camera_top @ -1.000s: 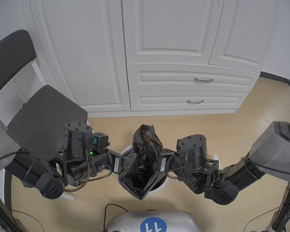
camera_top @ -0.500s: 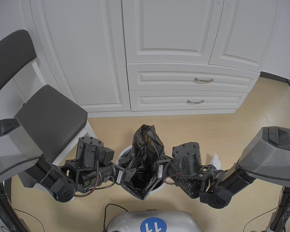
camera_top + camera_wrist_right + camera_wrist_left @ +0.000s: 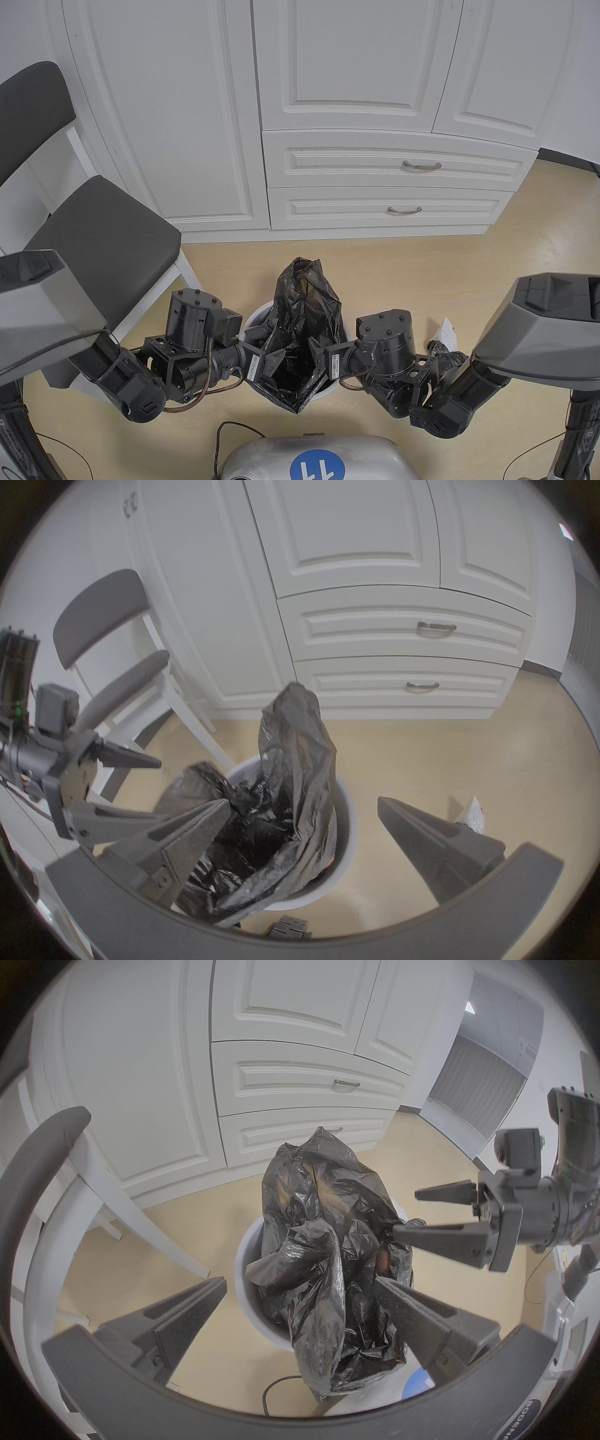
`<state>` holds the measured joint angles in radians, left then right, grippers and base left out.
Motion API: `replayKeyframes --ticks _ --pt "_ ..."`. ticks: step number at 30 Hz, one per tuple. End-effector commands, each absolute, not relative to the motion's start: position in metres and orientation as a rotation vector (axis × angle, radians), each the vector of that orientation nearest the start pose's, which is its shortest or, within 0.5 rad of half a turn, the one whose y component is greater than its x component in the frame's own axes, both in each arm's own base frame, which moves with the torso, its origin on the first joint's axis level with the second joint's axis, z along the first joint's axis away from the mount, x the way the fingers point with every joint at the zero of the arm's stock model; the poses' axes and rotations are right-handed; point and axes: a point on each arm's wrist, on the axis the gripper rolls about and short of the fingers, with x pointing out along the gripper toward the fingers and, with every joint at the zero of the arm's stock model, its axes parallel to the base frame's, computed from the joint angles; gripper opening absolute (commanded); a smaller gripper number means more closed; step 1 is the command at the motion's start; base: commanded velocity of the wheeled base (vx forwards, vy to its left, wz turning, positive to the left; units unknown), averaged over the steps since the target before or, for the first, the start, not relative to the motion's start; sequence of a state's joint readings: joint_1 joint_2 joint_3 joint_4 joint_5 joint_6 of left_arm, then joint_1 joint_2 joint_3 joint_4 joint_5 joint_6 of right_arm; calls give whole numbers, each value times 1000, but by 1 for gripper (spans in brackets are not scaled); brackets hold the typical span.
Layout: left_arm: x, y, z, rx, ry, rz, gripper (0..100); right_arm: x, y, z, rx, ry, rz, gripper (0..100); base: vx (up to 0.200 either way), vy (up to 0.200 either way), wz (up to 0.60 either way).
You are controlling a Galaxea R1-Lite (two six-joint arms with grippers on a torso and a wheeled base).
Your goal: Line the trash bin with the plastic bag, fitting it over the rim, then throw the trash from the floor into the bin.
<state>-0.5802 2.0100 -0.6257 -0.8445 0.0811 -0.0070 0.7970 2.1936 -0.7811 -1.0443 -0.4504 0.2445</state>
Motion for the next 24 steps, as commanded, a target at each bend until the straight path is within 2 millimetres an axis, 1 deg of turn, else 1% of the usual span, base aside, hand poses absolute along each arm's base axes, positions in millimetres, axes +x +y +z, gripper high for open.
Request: replayKeyframes --ticks 1,3,7,8,11,14,15,16,18,19,20,24 --pt "274 -180 45 185 545 -480 100 274 257 23 -9 384 278 100 0 0 0" --pt "276 -182 38 191 544 -463 100 282 259 13 -8 387 269 100 0 0 0" --pt "278 -184 35 201 522 -453 100 292 262 -1 -9 396 254 100 0 0 0" --pt "278 -183 35 210 521 -453 100 294 263 -1 0 393 252 0 0 0 0" --pt "278 -183 33 216 525 -454 100 295 262 2 9 385 247 0 0 0 0" --pt "281 -185 22 222 547 -454 100 286 258 14 1 378 258 0 0 0 0" --pt "281 -186 21 223 548 -454 100 285 257 15 0 377 258 0 0 0 0" --pt "283 -187 13 224 550 -453 100 280 254 19 -12 382 263 0 0 0 0" --pt "286 -186 10 215 528 -448 100 275 250 22 -39 382 267 0 0 0 0" --pt "286 -186 10 215 528 -448 0 275 250 22 -39 382 267 0 0 0 0" --pt "288 -184 11 201 502 -441 0 269 244 26 -83 383 274 0 0 0 0" --pt "289 -176 16 195 493 -420 0 259 235 32 -144 383 278 0 0 0 0"
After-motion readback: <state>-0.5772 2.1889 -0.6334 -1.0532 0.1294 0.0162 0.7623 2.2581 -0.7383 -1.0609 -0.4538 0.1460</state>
